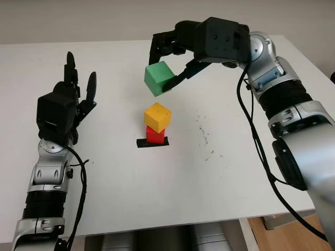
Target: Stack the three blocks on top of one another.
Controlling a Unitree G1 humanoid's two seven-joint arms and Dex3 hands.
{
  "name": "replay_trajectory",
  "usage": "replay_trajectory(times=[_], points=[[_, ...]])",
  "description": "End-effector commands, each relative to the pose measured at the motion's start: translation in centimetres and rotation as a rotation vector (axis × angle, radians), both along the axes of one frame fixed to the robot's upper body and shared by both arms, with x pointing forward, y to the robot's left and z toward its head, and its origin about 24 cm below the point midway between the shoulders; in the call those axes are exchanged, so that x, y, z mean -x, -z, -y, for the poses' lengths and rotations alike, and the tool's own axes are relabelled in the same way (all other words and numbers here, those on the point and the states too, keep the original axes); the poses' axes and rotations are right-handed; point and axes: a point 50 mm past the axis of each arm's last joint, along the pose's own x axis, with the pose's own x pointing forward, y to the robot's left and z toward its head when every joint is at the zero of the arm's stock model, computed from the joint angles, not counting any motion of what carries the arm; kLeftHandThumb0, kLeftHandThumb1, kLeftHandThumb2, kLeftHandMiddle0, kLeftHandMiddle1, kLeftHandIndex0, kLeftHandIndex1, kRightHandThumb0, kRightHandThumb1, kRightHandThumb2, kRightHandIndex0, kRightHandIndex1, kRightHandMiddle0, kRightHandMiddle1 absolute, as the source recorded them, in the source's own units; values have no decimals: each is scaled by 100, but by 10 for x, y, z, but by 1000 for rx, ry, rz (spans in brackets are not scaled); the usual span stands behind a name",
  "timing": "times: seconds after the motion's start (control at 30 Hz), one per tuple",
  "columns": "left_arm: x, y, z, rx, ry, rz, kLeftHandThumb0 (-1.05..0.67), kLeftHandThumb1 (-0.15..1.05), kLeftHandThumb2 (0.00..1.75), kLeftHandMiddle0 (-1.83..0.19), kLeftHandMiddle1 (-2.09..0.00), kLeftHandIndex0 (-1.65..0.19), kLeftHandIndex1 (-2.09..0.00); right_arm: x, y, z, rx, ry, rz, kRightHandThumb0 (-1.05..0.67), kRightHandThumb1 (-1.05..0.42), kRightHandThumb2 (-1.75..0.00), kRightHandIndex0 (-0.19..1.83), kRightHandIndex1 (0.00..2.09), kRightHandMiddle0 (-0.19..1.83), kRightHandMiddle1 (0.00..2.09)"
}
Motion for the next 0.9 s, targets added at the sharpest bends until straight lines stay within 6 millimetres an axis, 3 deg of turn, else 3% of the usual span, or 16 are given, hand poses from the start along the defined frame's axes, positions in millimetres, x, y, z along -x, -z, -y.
replay_trajectory(times=[0.0,0.37,0.87], points=[[-2,-5,2,0,0,23,-82,105,64,19,0,19,-1,0,-12,-5,-3,-5,35,-50,-89,-6,34,5,39,158],[-2,-3,0,-4,-6,11,-82,105,64,19,0,19,-1,-1,8,-3,13,-7,-25,-47,-89,-6,35,6,38,158],[-2,-3,1,-19,-3,9,-82,105,63,19,0,19,0,-1,3,6,-10,-15,-153,-45,-91,-6,31,4,31,162]])
